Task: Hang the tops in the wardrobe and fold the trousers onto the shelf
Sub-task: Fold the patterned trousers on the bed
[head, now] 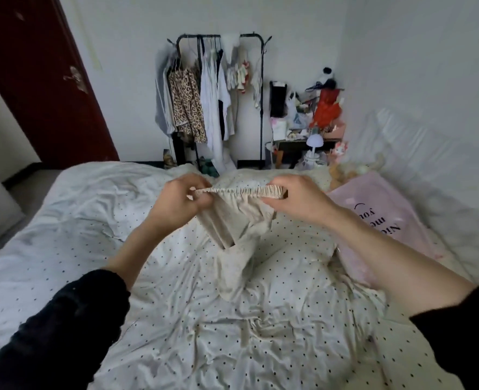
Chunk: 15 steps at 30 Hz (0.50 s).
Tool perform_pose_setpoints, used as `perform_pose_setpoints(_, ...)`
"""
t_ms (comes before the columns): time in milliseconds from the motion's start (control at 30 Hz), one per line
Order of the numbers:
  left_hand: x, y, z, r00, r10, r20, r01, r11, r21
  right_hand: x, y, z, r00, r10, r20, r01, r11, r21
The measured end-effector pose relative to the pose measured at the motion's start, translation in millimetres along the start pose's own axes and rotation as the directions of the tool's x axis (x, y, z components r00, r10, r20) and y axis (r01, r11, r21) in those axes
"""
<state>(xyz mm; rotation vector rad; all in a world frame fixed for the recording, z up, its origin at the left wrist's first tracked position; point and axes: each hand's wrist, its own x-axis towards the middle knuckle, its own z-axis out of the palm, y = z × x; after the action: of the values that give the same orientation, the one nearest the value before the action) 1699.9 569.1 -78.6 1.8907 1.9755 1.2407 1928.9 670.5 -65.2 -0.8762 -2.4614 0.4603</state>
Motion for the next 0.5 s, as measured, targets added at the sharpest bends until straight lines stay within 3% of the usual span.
perform_pose_setpoints(200, 0.8, 23.0, -29.3, 0.998, 0.011, 0.068, 0.01, 0.956, -0.295, 22.7, -26.3, -26.2, 0.994, 0.046, -0.102, -0.041, 0.998, 0.049)
perform_pose_setpoints(333, 7.5, 33.2, -46.7, 0.999, 0.028, 0.018, -0.017, 0.902, -0.431, 39.3, -49.4, -40.3, 0.987, 0.04, -0.157, -0.026, 0.996, 0.087)
perform_pose_setpoints(400, 13.9, 39.4, -56.3, 0.998, 0.049, 0.03, -0.038, 0.955, -0.294, 48.4, -54.4, -50.9, 0.973, 0.074, -0.219, -0.045, 0.99, 0.137)
perform_pose_setpoints(500, 24.1, 41.5, -72.0, 0.992, 0.106, 0.075, -0.116, 0.984, 0.138, 61.5, -57.3, -69.1, 0.944, 0.131, -0.303, -0.066, 0.974, 0.215)
